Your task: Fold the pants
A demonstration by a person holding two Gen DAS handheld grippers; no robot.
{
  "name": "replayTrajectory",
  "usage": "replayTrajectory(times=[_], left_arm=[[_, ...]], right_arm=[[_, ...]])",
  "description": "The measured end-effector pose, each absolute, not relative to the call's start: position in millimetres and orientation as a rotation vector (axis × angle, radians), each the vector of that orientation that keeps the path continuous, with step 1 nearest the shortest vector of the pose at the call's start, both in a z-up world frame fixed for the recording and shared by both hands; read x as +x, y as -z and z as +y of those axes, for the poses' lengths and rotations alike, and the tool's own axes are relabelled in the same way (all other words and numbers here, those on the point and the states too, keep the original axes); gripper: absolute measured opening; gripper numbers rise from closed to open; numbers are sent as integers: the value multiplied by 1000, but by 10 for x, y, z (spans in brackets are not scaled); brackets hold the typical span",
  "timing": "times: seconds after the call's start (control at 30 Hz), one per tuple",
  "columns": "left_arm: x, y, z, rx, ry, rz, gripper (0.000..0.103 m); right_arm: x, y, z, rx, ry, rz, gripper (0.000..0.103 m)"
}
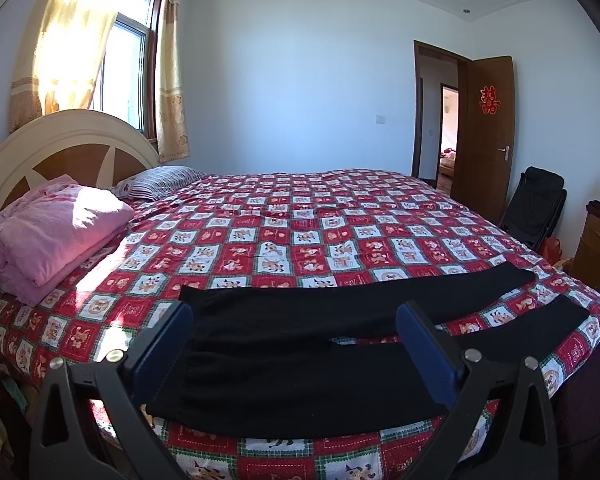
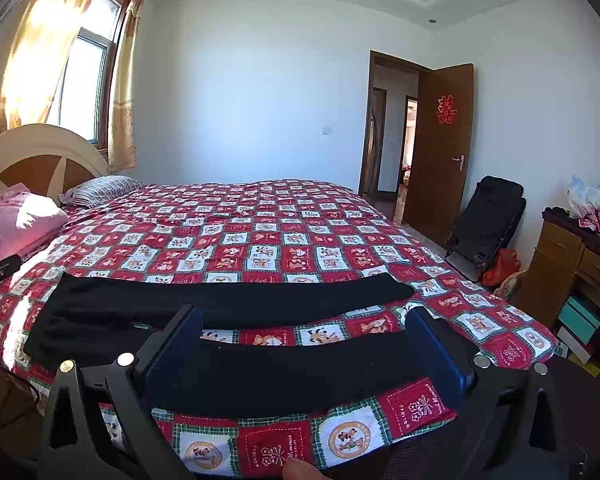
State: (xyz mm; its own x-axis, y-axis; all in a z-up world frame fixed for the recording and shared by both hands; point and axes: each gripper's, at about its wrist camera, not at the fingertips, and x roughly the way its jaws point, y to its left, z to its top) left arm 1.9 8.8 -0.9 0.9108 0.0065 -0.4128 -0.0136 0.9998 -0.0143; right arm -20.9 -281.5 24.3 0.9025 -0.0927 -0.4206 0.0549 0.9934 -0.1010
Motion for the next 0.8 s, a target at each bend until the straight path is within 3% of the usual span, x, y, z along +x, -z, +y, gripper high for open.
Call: replayTrajectory(times=[0.8], left_arm=[[-2, 49, -56, -8, 9, 429, 103]], right_arm=[[-167, -208, -2835, -101, 99, 456, 102]])
